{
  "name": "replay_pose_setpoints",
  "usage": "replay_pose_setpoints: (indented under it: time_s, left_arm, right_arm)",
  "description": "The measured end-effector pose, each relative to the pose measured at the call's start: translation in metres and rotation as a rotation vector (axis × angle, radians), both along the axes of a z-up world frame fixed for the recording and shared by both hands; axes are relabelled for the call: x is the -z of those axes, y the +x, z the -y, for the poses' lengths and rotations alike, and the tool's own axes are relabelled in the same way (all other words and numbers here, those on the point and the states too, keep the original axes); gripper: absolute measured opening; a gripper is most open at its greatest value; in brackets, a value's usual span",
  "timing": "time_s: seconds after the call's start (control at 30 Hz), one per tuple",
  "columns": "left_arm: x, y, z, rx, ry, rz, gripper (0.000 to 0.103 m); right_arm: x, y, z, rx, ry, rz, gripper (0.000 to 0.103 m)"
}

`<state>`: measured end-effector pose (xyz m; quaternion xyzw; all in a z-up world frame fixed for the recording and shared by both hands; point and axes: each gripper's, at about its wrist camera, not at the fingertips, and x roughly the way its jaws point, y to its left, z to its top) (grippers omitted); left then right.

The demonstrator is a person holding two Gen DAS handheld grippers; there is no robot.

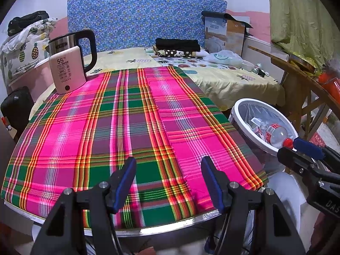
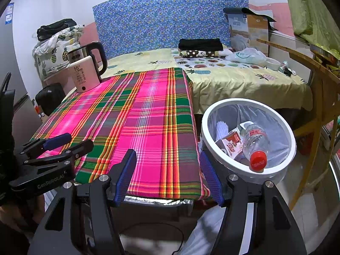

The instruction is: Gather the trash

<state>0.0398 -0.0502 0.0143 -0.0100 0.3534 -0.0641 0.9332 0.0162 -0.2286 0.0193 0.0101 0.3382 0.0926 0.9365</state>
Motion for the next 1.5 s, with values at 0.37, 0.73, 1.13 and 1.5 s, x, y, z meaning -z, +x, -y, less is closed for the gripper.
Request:
replay_pose_setpoints:
  time_s: [0.37,0.73,1.13,1.5]
  left_arm:
    - [0.001,0.0005,-0.0002,-0.001,-0.001,-0.003,0.065]
    - [0.0018,0.0,-0.0001,-0.002,-0.001,-0.004,0.065]
    - [0.0008,0.0,0.0006,0.0,0.008,-0.001,0.065]
    - [0.0039,0.002,-0.0008,-0.002,-0.009,-0.021,0.065]
  right_arm:
    - [0.0018,-0.0013,-0.0015,0.0,-0.001,-0.002,0.063]
    - [0.0015,-0.0013,-0.0014,0.0,0.0,-0.002,0.063]
    - [0.0012,-0.0012,-0.0016,-0.001,0.0,-0.005,0.063]
    - [0.0066,-0.0007,-0.0036,-0.003,-0.001,-0.01,0.063]
